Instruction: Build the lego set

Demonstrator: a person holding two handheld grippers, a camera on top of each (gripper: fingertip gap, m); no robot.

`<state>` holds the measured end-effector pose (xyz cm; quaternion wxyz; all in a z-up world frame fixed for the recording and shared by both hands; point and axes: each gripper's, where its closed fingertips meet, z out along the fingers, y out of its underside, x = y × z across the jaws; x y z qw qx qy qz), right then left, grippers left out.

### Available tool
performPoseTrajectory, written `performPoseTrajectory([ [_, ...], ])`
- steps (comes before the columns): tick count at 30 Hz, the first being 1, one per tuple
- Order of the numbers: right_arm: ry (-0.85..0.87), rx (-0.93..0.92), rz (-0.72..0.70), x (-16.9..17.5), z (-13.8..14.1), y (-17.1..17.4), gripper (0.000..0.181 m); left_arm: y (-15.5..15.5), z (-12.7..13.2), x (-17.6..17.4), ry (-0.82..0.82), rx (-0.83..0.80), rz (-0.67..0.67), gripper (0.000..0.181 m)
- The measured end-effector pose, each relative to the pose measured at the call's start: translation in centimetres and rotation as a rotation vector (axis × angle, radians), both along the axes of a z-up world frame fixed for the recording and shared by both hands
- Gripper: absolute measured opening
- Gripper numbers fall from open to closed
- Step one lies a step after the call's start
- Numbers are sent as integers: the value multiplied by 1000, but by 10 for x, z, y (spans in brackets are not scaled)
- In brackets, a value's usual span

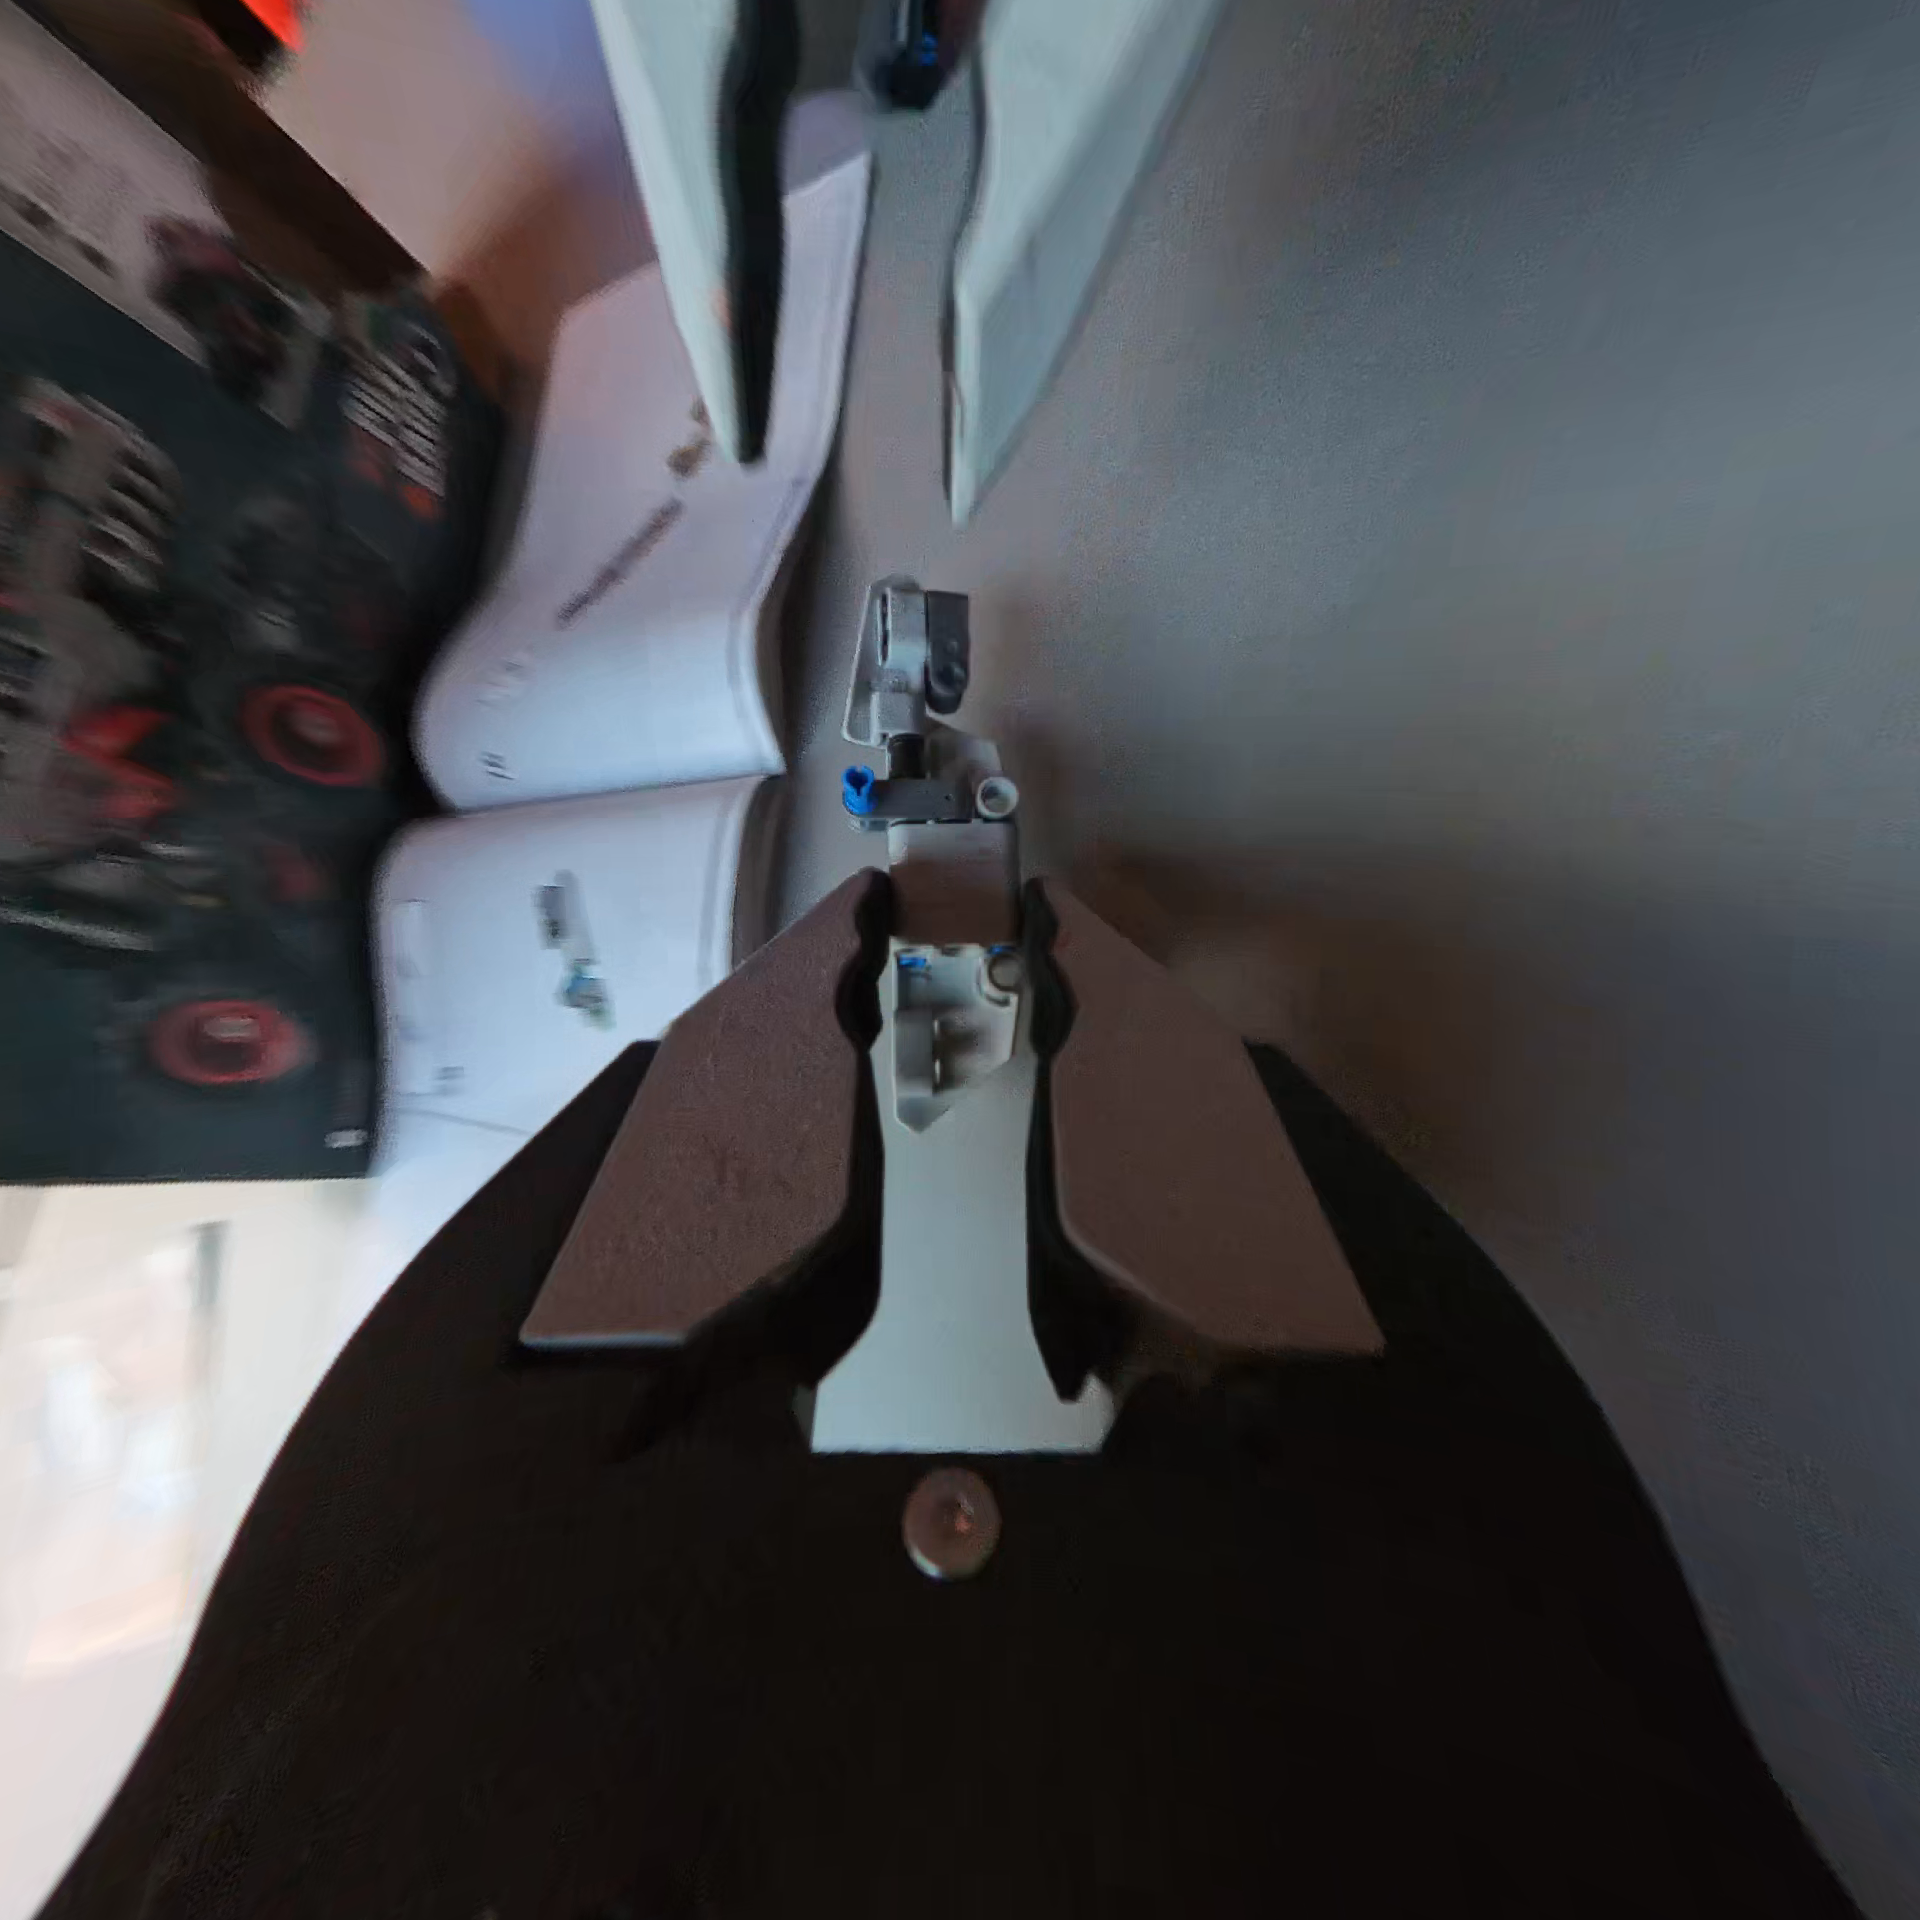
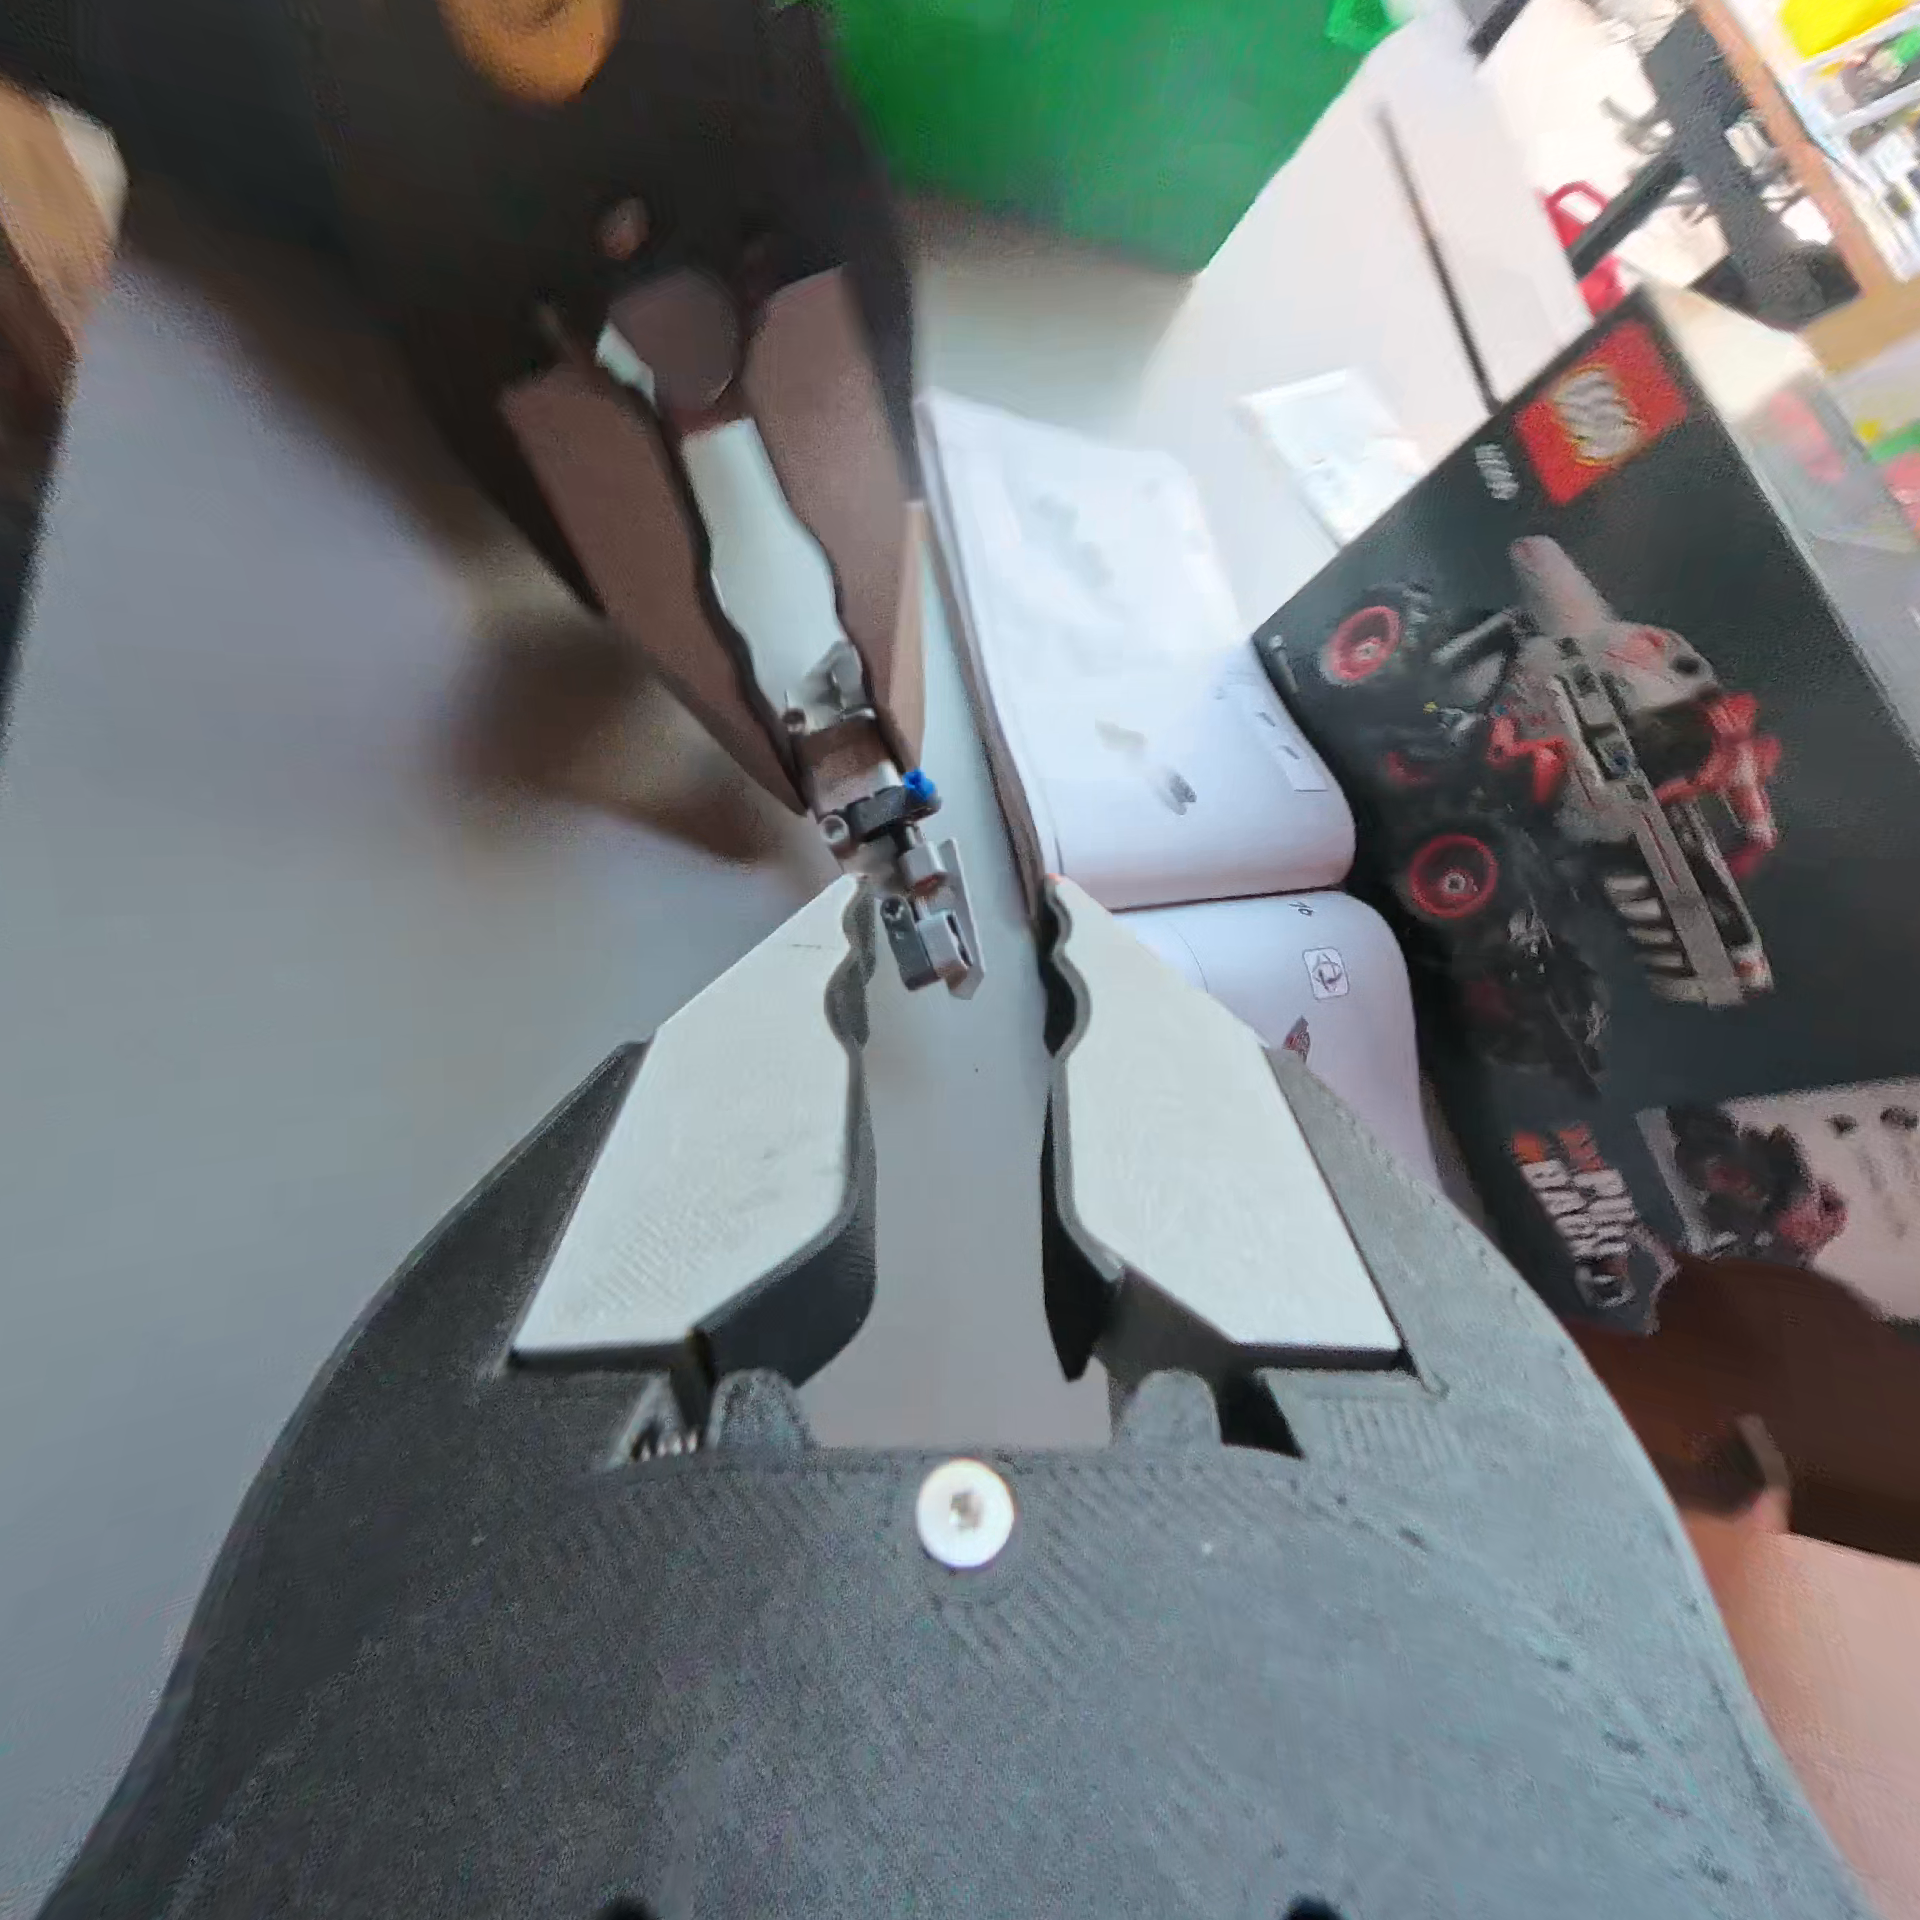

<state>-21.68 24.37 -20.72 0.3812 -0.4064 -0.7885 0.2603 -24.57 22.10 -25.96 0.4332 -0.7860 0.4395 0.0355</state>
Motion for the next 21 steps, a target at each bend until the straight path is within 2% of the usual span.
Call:
performPoseTrajectory([
  [2, 50, -152, -38, 4, 12, 3, 31, 1, 12, -7, 211, 187, -33, 22],
  [3, 45, -202, -49, 6, 11, 4, 39, 2, 20, -10, 349, 308, -49, 22],
  [4, 30, -229, -54, 7, 7, 5, 48, 3, 28, -12, 498, 435, -64, 22],
  [7, 29, -256, 10, 7, 4, -7, 51, -1, 43, -10, 870, 736, -128, 21],
  [9, 62, -266, 61, 5, 9, -18, 54, -6, 48, -2, 986, 846, -160, 21],
  [11, 82, -253, 112, 5, 12, -28, 42, -10, 59, 5, 1005, 925, -154, 22],
  [15, 98, -126, 144, 6, 9, -38, 35, -18, 85, 13, 933, 1039, -126, 22],
  [17, 157, -138, 179, 9, 21, -45, 41, -19, 93, 8, 766, 1017, -105, 21],
  [19, 222, -193, 155, 10, 39, -39, 49, -18, 111, -8, 469, 932, -39, 21],
  [20, 253, -226, 143, 10, 47, -35, 48, -19, 119, -10, 250, 860, -60, 22],
  [21, 281, -256, 136, 11, 54, -32, 43, -25, 128, -6, -46, 749, -119, 22],
])
